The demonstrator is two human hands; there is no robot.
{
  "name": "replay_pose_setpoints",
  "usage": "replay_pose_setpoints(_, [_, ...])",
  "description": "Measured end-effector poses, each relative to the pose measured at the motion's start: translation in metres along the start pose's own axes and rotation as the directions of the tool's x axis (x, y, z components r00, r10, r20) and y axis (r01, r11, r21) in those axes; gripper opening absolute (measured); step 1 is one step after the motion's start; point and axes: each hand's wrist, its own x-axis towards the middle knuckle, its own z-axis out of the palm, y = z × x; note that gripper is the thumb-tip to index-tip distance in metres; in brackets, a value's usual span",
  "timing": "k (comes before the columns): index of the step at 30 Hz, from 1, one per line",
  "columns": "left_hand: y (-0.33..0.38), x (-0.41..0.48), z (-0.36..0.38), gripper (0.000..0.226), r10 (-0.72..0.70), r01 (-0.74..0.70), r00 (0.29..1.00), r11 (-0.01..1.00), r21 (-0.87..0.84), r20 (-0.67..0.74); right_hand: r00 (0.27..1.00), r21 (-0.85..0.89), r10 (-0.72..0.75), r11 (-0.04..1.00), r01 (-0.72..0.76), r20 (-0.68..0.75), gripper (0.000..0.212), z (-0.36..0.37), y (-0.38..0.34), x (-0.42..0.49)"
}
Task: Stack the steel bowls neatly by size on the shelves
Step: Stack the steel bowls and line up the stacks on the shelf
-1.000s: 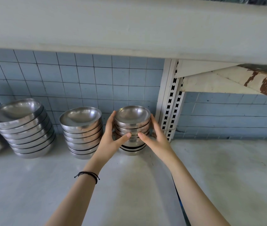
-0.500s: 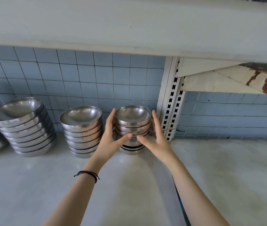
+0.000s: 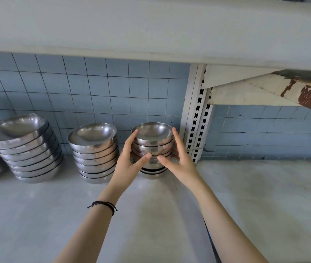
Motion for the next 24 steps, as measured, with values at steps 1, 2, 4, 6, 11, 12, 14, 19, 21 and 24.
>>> replay_pose_setpoints(1, [0.000, 0.000, 0.000, 0.072, 0.003, -0.003, 1.000, 1.000, 0.009, -0.009, 1.000, 0.006, 0.000, 1.000, 0.001, -0.011, 0.088, 0.000, 0.001, 0.000])
replay_pose_setpoints(2, [0.000, 0.001, 0.001, 0.072, 0.006, -0.006, 1.000, 1.000, 0.015, -0.019, 1.000, 0.011, -0.001, 1.000, 0.001, -0.021, 0.087, 0.001, 0.001, 0.001])
replay_pose_setpoints(4, [0.001, 0.001, 0.002, 0.072, 0.005, -0.005, 0.999, 1.000, 0.008, -0.037, 0.999, 0.013, -0.005, 1.000, 0.005, -0.037, 0.087, 0.001, 0.003, 0.003])
replay_pose_setpoints(6, [0.002, 0.003, 0.002, 0.071, -0.001, 0.002, 0.999, 1.000, 0.010, -0.048, 0.999, 0.009, -0.007, 1.000, 0.008, -0.047, 0.086, 0.001, 0.003, 0.004])
replay_pose_setpoints(11, [0.002, 0.001, 0.003, 0.071, -0.019, 0.020, 0.999, 1.000, 0.011, -0.047, 0.999, 0.026, -0.013, 1.000, 0.014, -0.043, 0.083, 0.003, 0.004, 0.001])
replay_pose_setpoints(12, [0.001, 0.002, 0.003, 0.071, -0.022, 0.022, 0.999, 1.000, 0.003, -0.046, 0.999, 0.031, -0.015, 0.999, 0.016, -0.040, 0.083, 0.003, 0.004, 0.001])
replay_pose_setpoints(14, [0.001, 0.002, 0.003, 0.074, -0.017, 0.016, 0.999, 1.000, -0.014, -0.046, 0.999, 0.047, -0.014, 0.999, 0.015, -0.035, 0.081, 0.003, 0.003, 0.001])
replay_pose_setpoints(19, [0.003, 0.011, 0.002, 0.068, -0.035, 0.030, 0.996, 0.997, -0.064, -0.076, 0.999, 0.111, 0.000, 0.994, 0.004, -0.032, 0.076, 0.001, -0.003, 0.008])
replay_pose_setpoints(21, [0.005, 0.016, 0.002, 0.057, -0.040, 0.031, 0.994, 0.995, -0.092, -0.106, 1.000, 0.115, 0.010, 0.993, -0.007, -0.025, 0.071, 0.000, -0.004, 0.012])
replay_pose_setpoints(24, [0.007, 0.021, 0.001, 0.045, -0.055, 0.041, 0.989, 0.994, -0.099, -0.141, 1.000, 0.100, 0.016, 0.995, -0.014, -0.023, 0.067, -0.002, -0.006, 0.015])
